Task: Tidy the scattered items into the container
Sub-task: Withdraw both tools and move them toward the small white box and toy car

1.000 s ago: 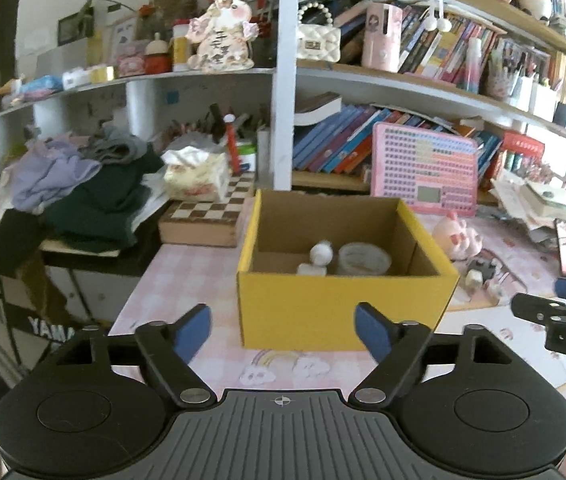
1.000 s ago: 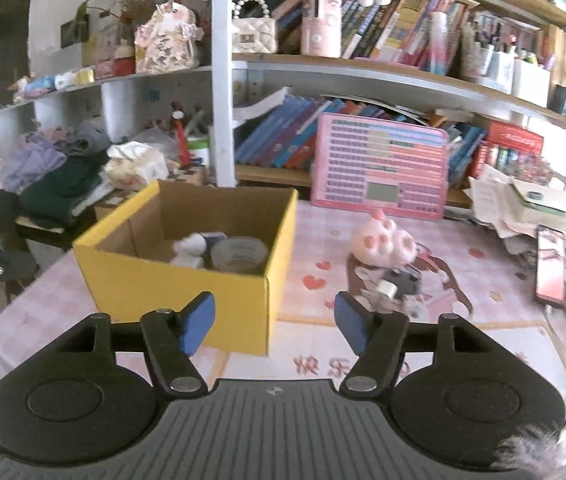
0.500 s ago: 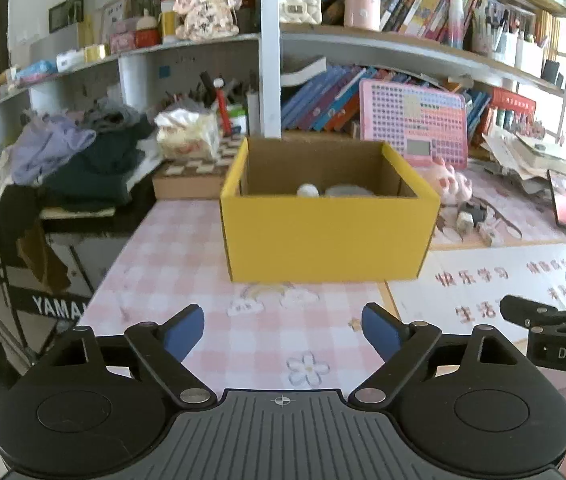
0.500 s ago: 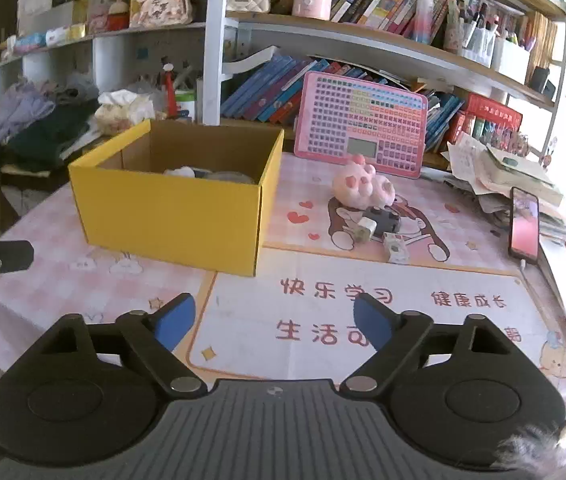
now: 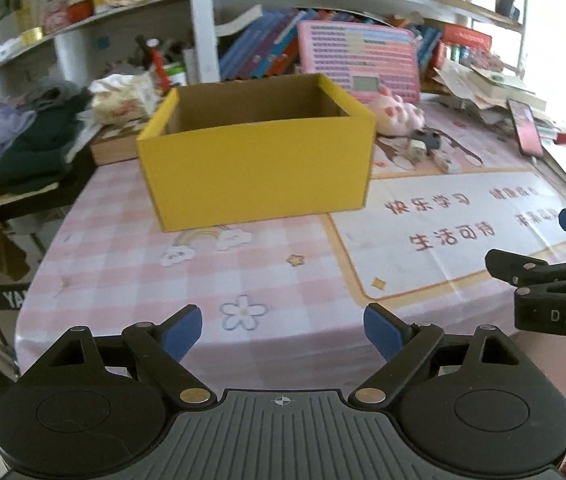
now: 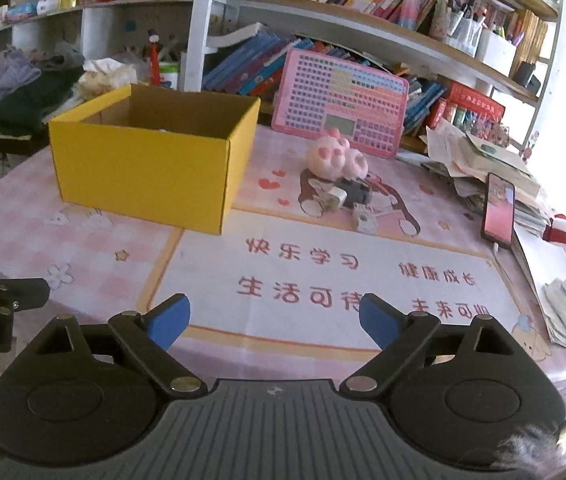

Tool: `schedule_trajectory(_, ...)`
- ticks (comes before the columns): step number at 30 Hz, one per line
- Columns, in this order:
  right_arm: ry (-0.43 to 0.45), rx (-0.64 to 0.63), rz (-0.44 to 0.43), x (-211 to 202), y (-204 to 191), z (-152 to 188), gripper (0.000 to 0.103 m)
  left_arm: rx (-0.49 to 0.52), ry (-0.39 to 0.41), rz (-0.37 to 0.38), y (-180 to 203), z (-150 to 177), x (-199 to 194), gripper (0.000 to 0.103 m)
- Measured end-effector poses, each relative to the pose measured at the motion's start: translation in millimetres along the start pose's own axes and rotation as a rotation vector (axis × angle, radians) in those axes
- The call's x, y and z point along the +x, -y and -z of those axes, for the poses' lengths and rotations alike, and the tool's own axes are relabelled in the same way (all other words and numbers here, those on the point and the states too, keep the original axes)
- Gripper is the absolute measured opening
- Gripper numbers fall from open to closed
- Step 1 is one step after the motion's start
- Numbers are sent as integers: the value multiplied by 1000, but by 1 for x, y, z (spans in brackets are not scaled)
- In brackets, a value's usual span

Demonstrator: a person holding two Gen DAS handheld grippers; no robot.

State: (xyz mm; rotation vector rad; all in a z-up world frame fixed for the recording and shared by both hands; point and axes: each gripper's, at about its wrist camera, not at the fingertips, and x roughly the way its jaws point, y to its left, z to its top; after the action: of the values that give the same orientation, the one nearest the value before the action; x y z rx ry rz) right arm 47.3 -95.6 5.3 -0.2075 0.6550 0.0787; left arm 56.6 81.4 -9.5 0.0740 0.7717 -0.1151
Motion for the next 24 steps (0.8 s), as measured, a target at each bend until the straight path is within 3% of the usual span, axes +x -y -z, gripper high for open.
schedule_trajectory(11,-37,41,33,10,28,1,96,46,-12,67,28,-16,19,91)
schedule_trajectory(24,-56,78,66,38,72,-5,96,186,11,187,83,-43,43,91)
